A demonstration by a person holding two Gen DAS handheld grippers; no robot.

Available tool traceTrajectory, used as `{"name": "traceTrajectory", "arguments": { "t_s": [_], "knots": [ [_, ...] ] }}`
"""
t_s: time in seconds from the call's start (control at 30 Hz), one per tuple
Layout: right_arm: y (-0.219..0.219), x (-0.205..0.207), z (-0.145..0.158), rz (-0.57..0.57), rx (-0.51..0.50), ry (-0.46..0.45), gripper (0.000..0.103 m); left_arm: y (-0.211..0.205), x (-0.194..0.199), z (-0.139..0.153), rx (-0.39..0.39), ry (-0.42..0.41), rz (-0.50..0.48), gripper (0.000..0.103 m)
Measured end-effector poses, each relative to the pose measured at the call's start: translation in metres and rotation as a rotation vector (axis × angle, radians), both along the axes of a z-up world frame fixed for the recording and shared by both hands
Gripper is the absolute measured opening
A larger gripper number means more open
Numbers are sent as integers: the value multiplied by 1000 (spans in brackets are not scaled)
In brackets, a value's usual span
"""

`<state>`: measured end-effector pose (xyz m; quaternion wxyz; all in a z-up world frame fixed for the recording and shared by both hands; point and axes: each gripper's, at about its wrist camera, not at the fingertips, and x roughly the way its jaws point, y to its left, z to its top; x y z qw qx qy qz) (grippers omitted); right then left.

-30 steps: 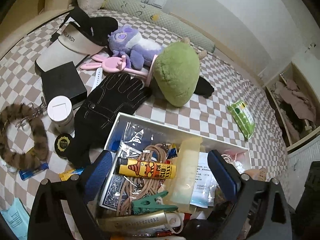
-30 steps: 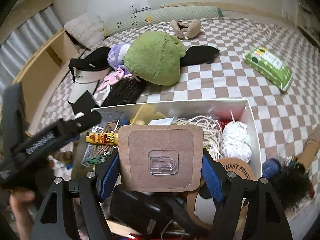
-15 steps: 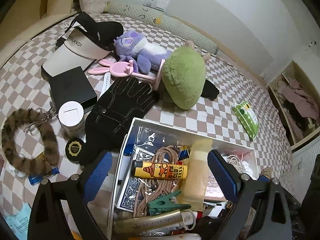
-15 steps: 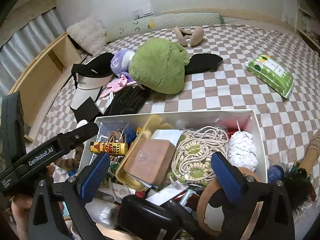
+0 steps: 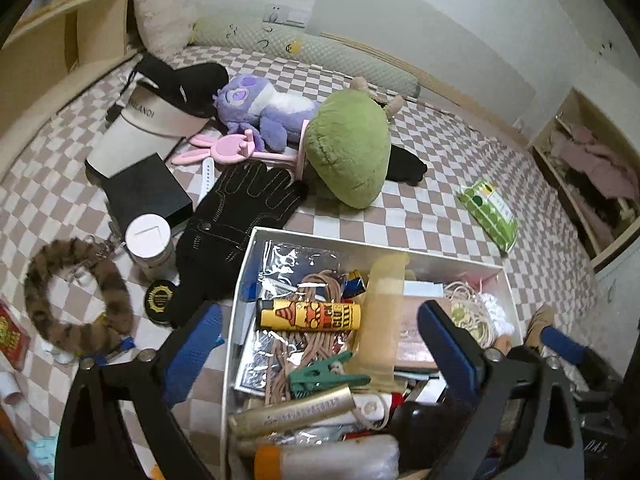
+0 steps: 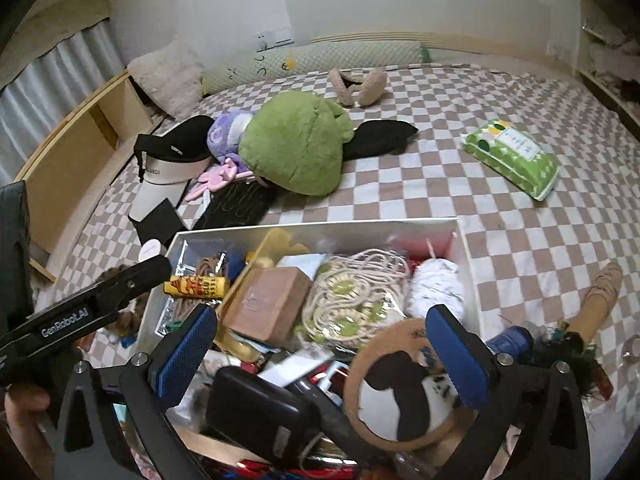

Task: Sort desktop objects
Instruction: 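Lower the tan pad into the box and open the right tool, then withdraw both tools from the box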

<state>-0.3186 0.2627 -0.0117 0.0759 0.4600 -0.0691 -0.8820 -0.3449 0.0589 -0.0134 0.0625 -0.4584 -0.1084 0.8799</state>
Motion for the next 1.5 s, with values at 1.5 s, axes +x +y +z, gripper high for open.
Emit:
{"name": "traceTrajectory", "arguments": {
  "t_s": [1.5],
  "knots": [
    [18,196,102,35,164,269,103,15,208,104,-193,201,-106,102]
  ]
}}
